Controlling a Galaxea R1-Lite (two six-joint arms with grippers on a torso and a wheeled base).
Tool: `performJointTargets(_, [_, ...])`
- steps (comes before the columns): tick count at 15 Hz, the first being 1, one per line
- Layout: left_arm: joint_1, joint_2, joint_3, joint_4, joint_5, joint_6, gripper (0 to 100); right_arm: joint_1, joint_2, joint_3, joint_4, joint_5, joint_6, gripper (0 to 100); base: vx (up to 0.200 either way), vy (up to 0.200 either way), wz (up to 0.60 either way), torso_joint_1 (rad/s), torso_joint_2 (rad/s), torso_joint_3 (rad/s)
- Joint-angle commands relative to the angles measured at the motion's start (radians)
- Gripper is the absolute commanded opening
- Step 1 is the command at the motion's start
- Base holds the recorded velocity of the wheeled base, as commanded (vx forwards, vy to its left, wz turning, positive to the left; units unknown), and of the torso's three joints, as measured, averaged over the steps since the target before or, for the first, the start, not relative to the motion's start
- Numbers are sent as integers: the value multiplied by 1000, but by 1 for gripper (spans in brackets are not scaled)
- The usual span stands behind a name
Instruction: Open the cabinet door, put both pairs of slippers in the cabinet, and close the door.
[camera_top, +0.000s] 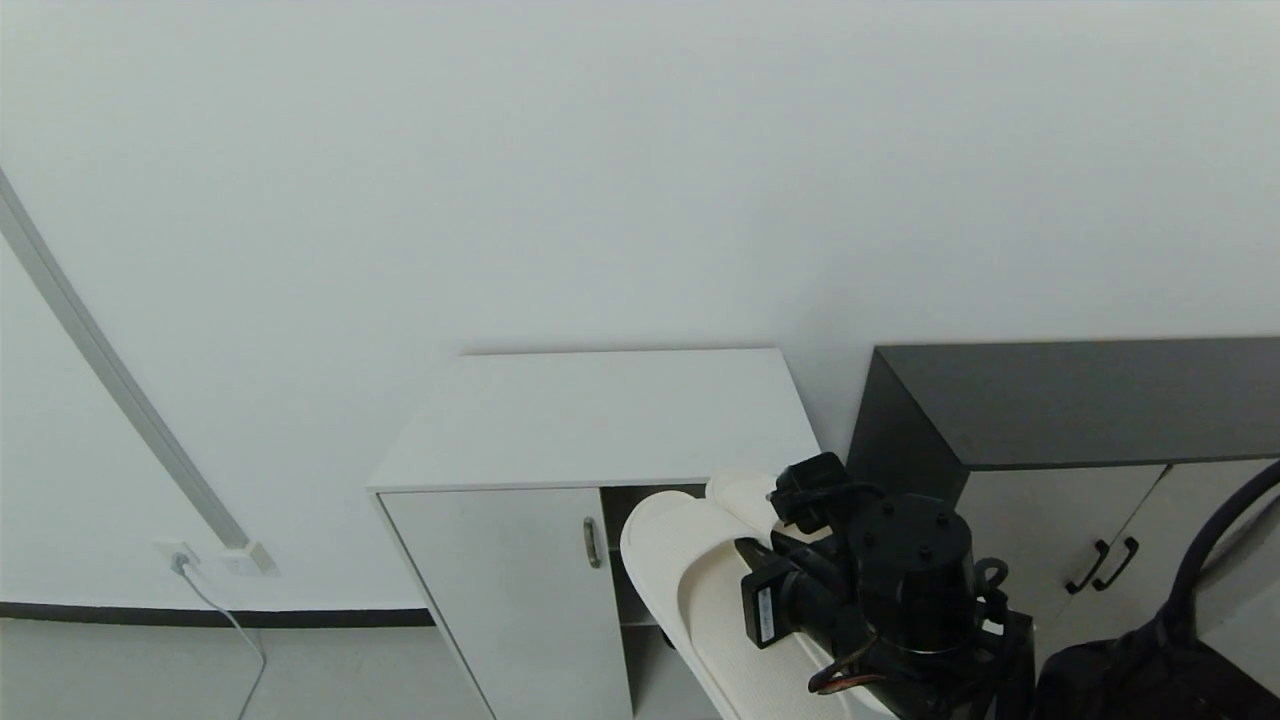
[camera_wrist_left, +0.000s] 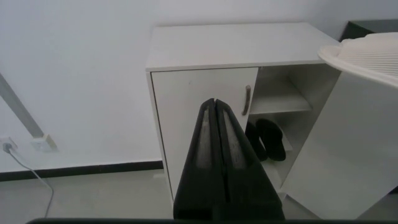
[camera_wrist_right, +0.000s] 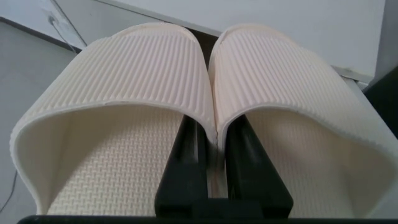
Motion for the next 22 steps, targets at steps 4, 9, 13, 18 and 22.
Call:
performJointTargets(4, [0, 1, 0, 0, 0, 1, 0, 20, -10, 22, -3, 1, -12, 0, 0, 0, 0, 0, 0, 0])
performJointTargets(9, [0, 1, 0, 0, 0, 1, 0, 29, -9, 36, -29, 2, -15, 0, 0, 0, 0, 0, 0, 0])
performJointTargets(13, [0, 1, 0, 0, 0, 1, 0, 30, -4, 37, -29, 2, -15, 0, 0, 0, 0, -95, 204, 113])
performJointTargets(18, [0, 1, 0, 0, 0, -1, 0, 32, 2, 39, -31, 2, -15, 0, 0, 0, 0, -151, 337, 181])
performJointTargets(22, [0, 1, 0, 0, 0, -1, 0, 33, 3, 46, -31, 2, -22, 0, 0, 0, 0, -156, 347, 188])
